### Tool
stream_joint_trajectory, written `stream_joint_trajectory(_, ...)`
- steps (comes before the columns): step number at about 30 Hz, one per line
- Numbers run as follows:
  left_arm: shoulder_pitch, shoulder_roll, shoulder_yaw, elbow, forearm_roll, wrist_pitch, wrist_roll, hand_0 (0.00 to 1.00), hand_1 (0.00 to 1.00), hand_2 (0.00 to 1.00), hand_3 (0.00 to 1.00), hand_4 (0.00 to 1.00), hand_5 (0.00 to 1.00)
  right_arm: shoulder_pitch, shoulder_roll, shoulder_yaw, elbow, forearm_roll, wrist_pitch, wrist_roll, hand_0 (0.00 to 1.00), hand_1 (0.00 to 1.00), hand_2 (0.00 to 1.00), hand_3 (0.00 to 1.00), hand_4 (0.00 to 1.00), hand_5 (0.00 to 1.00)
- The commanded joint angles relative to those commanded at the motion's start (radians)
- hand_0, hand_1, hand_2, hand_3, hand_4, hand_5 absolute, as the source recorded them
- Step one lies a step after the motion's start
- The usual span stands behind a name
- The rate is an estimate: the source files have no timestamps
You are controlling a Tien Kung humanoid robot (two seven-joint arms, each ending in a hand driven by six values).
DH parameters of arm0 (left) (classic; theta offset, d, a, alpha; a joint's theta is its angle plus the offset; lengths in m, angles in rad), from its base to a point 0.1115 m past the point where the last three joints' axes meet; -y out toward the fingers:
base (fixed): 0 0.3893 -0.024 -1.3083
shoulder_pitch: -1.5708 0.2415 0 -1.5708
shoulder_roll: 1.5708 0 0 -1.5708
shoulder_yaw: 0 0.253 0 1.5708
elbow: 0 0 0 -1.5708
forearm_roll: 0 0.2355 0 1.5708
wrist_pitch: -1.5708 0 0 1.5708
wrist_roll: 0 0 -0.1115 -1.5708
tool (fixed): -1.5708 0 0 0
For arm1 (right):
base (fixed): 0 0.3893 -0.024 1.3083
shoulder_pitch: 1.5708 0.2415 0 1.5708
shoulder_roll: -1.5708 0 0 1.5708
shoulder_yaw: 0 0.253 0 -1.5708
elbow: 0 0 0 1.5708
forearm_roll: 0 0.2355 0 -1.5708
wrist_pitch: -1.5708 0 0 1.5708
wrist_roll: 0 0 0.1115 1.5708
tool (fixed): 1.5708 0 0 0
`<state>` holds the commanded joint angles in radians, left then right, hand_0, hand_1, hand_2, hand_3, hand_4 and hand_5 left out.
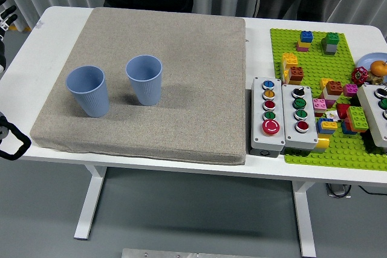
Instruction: Pick cup pour cup place
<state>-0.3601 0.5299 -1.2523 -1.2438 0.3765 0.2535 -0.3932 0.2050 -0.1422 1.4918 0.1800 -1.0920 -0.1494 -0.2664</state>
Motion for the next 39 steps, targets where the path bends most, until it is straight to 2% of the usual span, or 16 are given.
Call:
stream_joint_trajectory(5,-0.075,-0.014,0.044,0.073,-0.208,-0.028,-0.016,0.749,0.748,0.867,0.865,0.832,0.998,0.004,0.0,-0.011,0.0,0.014,-0.007,-0.001,0.715,0.668,0.646,0.601,0.002,0.126)
stream_joint_trajectory(9,-0.11,-0.031,0.063,0.11,-0.377,-0.041,-0.012,0.756,0.753,0.871,0.875,0.824,0.998,0.009,0.002,-0.022,0.0,0.036,-0.015,0.002,0.715,0.667,0.647,0.601,0.002,0.127)
stream_joint_trajectory(12,-0.137,-0.046,0.09,0.137,-0.449,-0.049,-0.011,0.756,0.753,0.871,0.875,0.824,0.998,0.012,0.005,-0.027,0.0,0.056,-0.021,0.005,0.715,0.667,0.647,0.601,0.002,0.127)
stream_joint_trajectory(18,-0.157,-0.06,0.103,0.156,-0.468,-0.054,-0.011,0.758,0.753,0.871,0.877,0.818,0.998,0.018,0.009,-0.027,0.0,0.06,-0.024,0.003,0.715,0.667,0.647,0.601,0.002,0.128)
stream_joint_trajectory(28,-0.15,-0.057,0.075,0.149,-0.416,-0.044,0.002,0.761,0.76,0.872,0.881,0.811,0.998,0.021,0.012,-0.001,0.0,0.018,-0.015,-0.003,0.715,0.667,0.647,0.598,0.002,0.131)
stream_joint_trajectory(39,-0.172,-0.067,0.097,0.137,-0.388,-0.041,0.016,0.766,0.764,0.877,0.884,0.805,0.998,0.015,0.025,0.019,0.0,0.06,-0.029,0.016,0.715,0.667,0.647,0.6,0.002,0.132)
